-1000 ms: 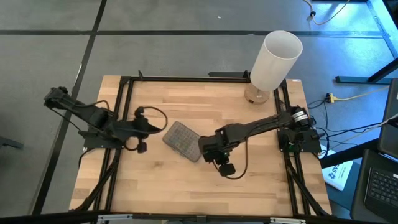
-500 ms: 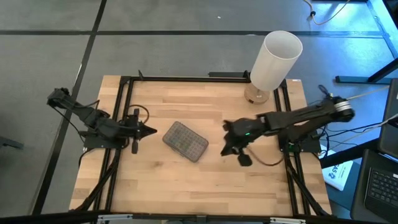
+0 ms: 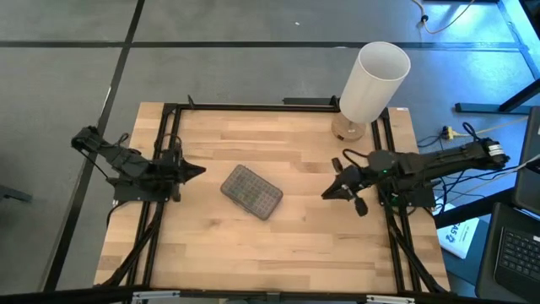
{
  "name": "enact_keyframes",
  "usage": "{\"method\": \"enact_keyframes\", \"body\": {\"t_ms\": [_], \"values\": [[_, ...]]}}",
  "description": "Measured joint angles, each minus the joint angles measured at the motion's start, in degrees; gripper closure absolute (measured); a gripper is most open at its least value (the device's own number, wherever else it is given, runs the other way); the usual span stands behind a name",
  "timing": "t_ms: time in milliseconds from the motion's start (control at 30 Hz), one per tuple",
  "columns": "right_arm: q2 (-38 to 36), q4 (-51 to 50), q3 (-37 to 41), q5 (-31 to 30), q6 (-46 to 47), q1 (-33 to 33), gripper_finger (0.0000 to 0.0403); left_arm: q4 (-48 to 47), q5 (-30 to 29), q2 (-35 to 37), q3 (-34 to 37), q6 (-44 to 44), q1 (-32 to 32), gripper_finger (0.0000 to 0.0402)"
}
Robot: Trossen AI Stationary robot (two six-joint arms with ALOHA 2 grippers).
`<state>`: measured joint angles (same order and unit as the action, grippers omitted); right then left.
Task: Pack school essentials
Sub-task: Return to home position
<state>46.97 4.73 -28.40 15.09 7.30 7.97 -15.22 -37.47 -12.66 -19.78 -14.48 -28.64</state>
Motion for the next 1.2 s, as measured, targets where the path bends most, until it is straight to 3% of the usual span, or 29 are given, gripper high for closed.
{"method": "enact_keyframes", "body": {"t_ms": [133, 500, 767, 900, 1200], "values": [[-6.09, 5.28, 5.82, -0.01, 0.07, 0.00, 0.0368, -0.02, -0.78, 3.85, 1.65, 0.72, 0.02, 0.0402], [-19.57, 8.01, 15.71, -0.06, 1.44, 0.02, 0.0368, 0.56, -0.92, 12.23, 5.07, 4.99, 0.02, 0.0402], [-28.68, 10.93, 23.48, -0.52, 4.40, 0.02, 0.0368, 12.56, -0.45, 12.51, 14.35, 8.28, 0.02, 0.0402], [-31.86, 15.36, 28.08, -0.50, 5.52, 0.02, 0.0368, 19.98, 1.37, 12.51, 19.03, 9.72, 0.02, 0.0402], [-32.54, 12.92, 27.99, -1.07, 1.68, 0.04, 0.0368, 20.26, 5.11, 12.53, 19.33, 13.81, 0.02, 0.0402]]}}
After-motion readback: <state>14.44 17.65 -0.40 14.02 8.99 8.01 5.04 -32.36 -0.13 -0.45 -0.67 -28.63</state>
